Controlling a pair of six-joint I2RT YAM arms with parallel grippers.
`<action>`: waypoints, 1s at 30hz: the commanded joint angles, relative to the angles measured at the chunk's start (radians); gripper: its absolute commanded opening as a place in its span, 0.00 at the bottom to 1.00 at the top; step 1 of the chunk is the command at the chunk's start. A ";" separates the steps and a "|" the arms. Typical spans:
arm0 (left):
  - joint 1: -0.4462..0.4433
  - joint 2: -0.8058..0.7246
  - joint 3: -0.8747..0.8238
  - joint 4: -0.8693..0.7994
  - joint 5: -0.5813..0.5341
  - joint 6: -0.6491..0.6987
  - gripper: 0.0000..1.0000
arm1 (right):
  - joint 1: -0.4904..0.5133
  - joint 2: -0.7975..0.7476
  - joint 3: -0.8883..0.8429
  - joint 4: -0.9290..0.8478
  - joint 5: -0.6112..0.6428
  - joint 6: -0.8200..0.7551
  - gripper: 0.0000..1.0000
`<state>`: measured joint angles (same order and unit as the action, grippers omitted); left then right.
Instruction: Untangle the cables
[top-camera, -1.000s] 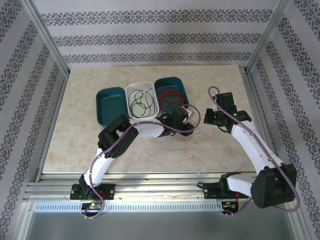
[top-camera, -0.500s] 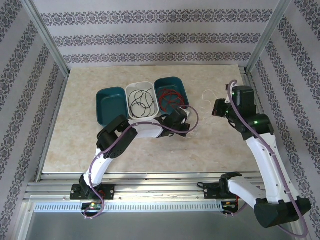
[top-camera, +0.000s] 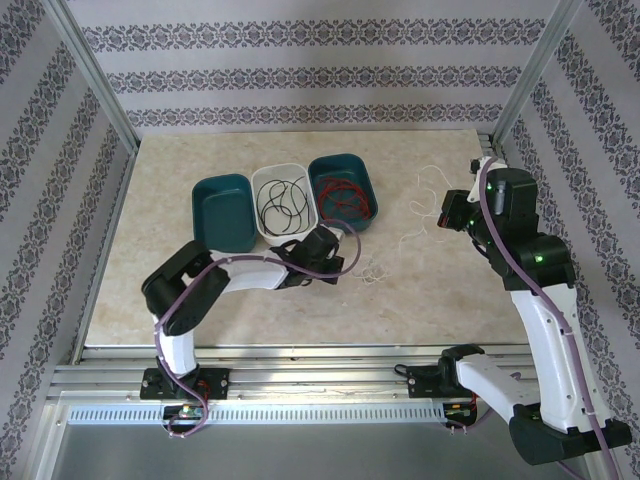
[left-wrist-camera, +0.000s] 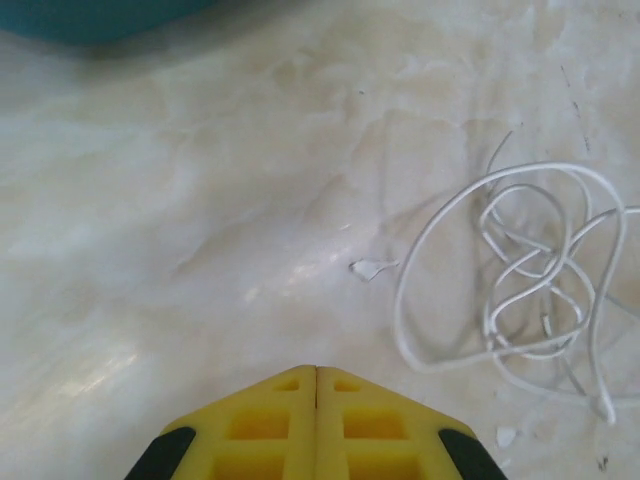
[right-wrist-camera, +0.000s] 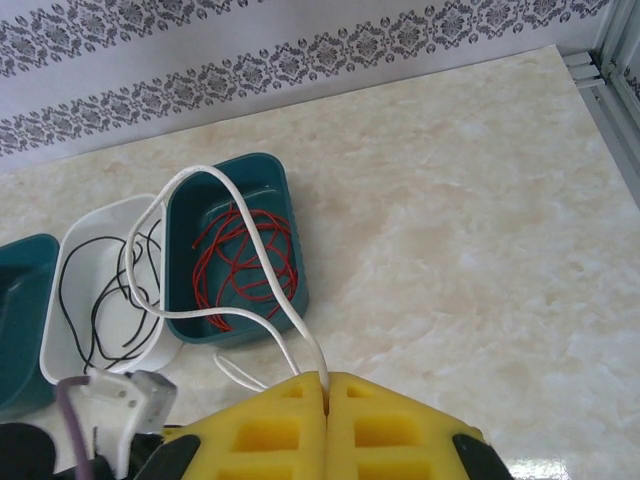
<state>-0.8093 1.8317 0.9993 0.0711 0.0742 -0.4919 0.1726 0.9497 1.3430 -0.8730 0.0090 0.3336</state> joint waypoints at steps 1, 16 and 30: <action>0.024 -0.086 -0.048 -0.010 -0.073 -0.025 0.00 | 0.002 -0.009 0.071 -0.025 -0.015 -0.010 0.00; 0.039 0.013 0.088 0.194 0.156 0.228 0.55 | 0.014 0.004 0.363 -0.028 -0.181 0.017 0.00; 0.042 -0.257 0.122 0.170 0.045 0.262 0.88 | 0.035 0.003 0.216 0.093 -0.285 0.061 0.00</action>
<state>-0.7719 1.6600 1.0935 0.2207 0.1490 -0.2581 0.1913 0.9550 1.6238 -0.8394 -0.2314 0.3687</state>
